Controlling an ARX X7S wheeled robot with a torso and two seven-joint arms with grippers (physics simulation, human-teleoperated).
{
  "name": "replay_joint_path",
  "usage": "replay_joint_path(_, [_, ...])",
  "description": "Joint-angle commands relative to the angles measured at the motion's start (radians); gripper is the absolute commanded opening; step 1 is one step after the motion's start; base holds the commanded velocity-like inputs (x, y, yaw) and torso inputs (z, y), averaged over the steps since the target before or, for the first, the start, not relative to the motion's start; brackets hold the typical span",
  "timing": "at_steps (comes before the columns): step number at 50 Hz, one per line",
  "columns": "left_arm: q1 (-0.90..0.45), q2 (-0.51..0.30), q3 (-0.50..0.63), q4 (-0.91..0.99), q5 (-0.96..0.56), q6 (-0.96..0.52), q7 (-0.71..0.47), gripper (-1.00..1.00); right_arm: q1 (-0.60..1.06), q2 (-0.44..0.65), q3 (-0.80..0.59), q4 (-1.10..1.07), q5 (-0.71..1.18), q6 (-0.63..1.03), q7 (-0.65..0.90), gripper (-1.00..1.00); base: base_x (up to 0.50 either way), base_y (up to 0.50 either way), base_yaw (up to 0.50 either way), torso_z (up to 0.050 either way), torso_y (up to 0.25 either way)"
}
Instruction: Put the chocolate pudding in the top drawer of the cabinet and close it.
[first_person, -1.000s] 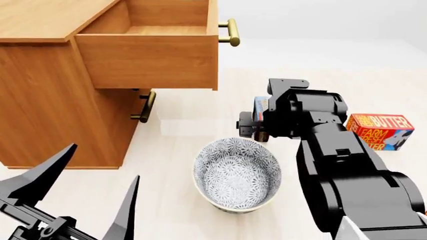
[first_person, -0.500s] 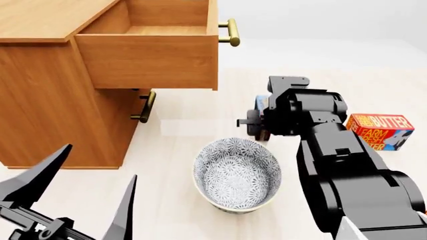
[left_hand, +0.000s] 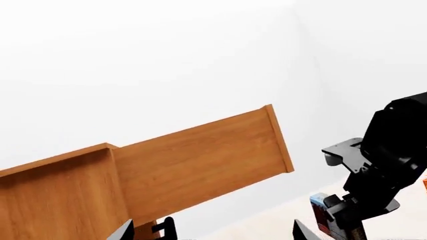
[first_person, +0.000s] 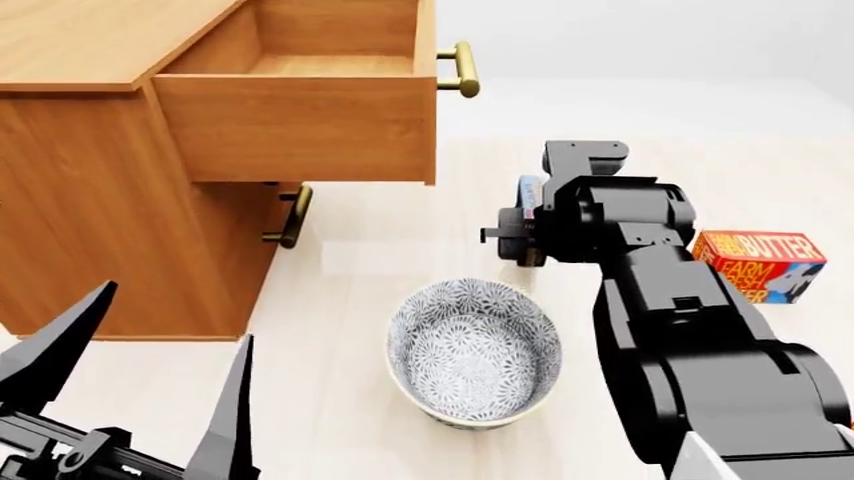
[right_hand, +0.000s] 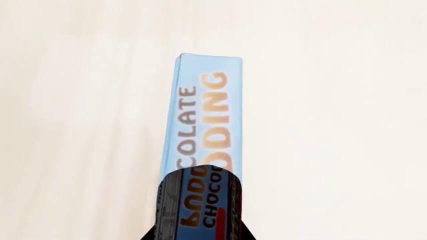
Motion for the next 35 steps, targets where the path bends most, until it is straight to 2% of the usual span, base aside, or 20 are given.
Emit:
replay_joint_path(1, [0.001, -0.007, -0.006, -0.006, -0.004, 0.018, -0.010, 1.00, 0.013, 0.001, 0.024, 0.000, -0.053, -0.021, -0.006, -1.00, 0.00, 0.00, 0.00, 0.050, 0.000])
replay_joint_path(14, [0.002, -0.007, -0.012, -0.008, 0.005, 0.013, -0.020, 1.00, 0.027, 0.005, 0.063, 0.000, -0.111, -0.041, -0.014, -1.00, 0.00, 0.00, 0.00, 0.050, 0.000])
replay_joint_path(35, [0.009, -0.012, -0.015, 0.001, 0.017, 0.001, -0.028, 1.00, 0.050, 0.003, 0.034, 0.000, -0.111, -0.103, 0.001, -1.00, 0.00, 0.00, 0.00, 0.050, 0.000])
